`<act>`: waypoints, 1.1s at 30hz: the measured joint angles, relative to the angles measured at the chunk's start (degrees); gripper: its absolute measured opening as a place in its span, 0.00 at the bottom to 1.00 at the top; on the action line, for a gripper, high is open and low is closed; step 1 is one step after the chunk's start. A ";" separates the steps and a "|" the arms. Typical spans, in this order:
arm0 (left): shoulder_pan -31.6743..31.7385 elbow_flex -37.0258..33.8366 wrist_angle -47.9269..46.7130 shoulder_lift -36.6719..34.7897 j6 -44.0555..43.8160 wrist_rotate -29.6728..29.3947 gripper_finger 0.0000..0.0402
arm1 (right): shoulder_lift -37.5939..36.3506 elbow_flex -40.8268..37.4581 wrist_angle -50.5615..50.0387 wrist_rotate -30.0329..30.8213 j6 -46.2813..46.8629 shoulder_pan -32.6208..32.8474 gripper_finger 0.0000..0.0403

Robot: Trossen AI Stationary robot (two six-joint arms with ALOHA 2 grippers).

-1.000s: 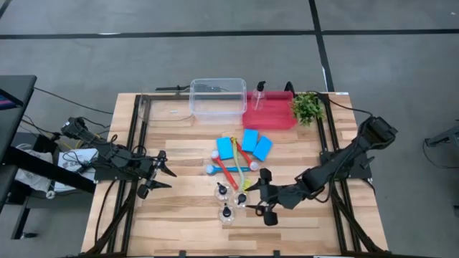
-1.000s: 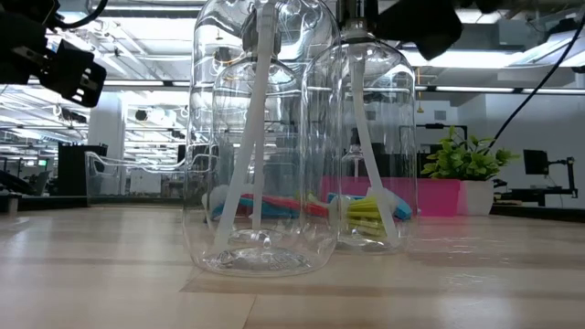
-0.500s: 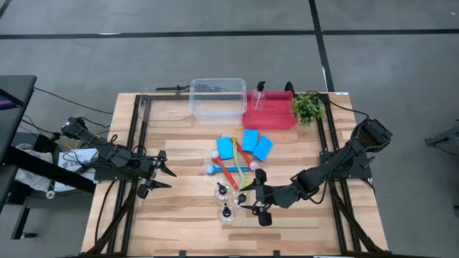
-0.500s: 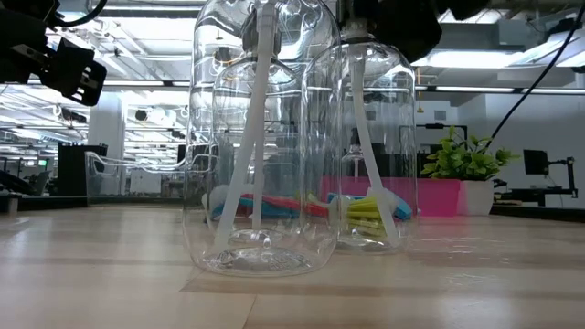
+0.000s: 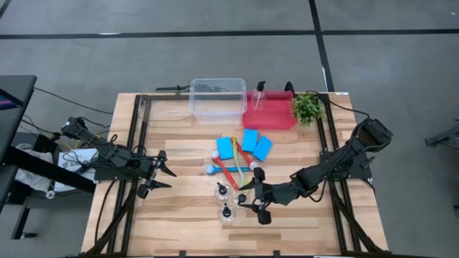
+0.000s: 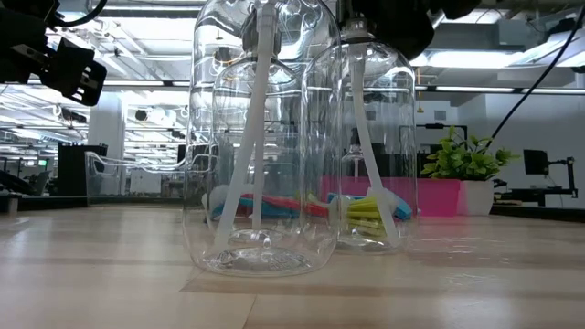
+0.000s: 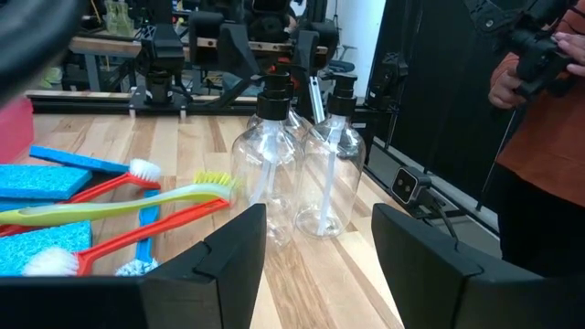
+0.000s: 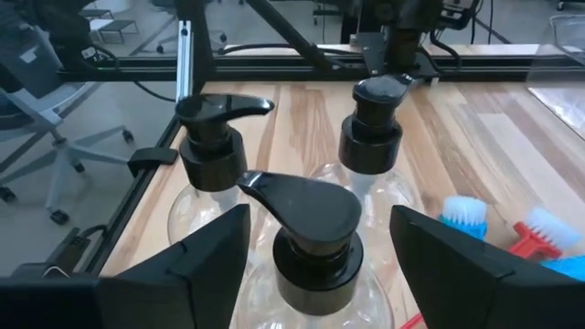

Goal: Pick & Place Kitchen Sink Supplies
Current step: Put the transparent bottle into the red bin

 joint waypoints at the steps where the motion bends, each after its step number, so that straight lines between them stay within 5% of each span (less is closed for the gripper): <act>1: 0.01 0.00 -0.01 0.00 0.00 0.00 0.50 | 0.00 0.00 -0.02 0.00 0.00 0.00 0.62; 15: 0.01 0.00 0.01 0.00 0.00 0.00 0.50 | -0.02 0.00 -0.01 -0.44 -0.37 -0.39 0.30; 25: -0.01 0.00 0.01 0.00 0.00 0.00 0.50 | -0.04 0.00 -0.09 -0.44 -0.03 -0.39 0.38; 33: 0.00 0.00 0.01 0.00 0.00 0.00 0.50 | -0.64 0.00 -0.17 -0.42 0.07 0.11 0.28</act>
